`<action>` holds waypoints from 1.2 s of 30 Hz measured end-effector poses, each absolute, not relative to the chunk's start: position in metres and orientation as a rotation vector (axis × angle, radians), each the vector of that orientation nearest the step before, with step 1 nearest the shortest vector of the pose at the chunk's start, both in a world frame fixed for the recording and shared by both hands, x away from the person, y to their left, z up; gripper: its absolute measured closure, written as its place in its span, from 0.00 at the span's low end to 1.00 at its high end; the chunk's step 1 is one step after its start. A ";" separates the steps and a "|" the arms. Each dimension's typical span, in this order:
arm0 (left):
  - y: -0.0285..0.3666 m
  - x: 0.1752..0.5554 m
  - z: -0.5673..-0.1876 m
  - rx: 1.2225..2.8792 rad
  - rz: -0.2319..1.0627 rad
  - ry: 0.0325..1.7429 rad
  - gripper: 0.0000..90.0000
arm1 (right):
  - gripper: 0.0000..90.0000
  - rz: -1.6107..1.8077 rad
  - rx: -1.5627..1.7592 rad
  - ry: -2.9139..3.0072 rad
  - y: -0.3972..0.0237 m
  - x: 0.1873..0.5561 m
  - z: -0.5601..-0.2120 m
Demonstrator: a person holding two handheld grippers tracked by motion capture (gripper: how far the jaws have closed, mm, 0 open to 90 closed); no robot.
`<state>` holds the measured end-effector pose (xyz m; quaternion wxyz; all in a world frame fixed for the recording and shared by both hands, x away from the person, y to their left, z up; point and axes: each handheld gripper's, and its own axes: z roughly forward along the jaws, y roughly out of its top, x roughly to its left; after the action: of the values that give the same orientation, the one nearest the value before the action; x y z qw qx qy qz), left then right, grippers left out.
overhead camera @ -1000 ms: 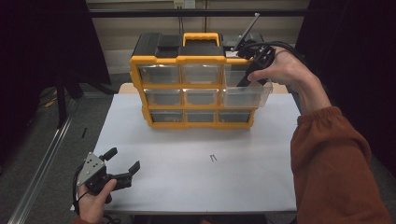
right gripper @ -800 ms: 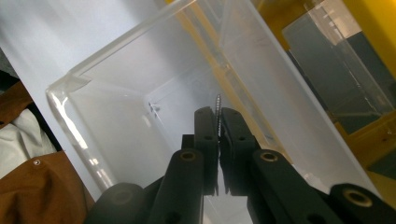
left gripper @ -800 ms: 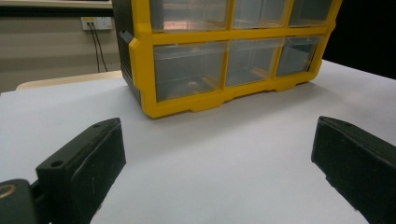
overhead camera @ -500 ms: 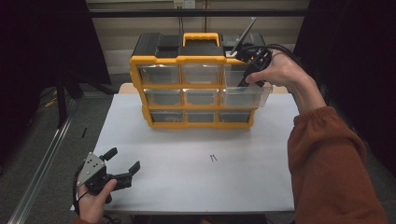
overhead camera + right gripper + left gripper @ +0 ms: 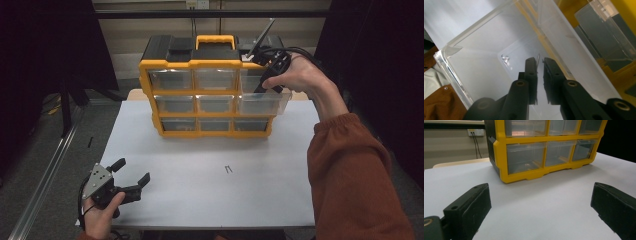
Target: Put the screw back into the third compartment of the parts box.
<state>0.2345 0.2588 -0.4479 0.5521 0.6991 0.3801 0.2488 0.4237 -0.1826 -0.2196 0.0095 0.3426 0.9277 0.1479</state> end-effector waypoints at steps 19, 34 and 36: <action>0.259 0.234 -0.448 1.655 0.590 0.899 0.03 | 0.97 0.556 1.060 2.857 -0.190 0.416 -0.207; 0.259 0.235 -0.448 1.653 0.589 0.901 0.03 | 0.80 0.689 1.004 2.803 -0.192 0.406 -0.185; 0.259 0.235 -0.448 1.653 0.589 0.901 0.03 | 0.78 0.695 1.000 2.797 -0.191 0.405 -0.183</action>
<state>0.2347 0.2588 -0.4479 0.5519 0.6989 0.3808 0.2489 0.4045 -0.1908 -0.1826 0.0453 0.3273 0.9160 0.2277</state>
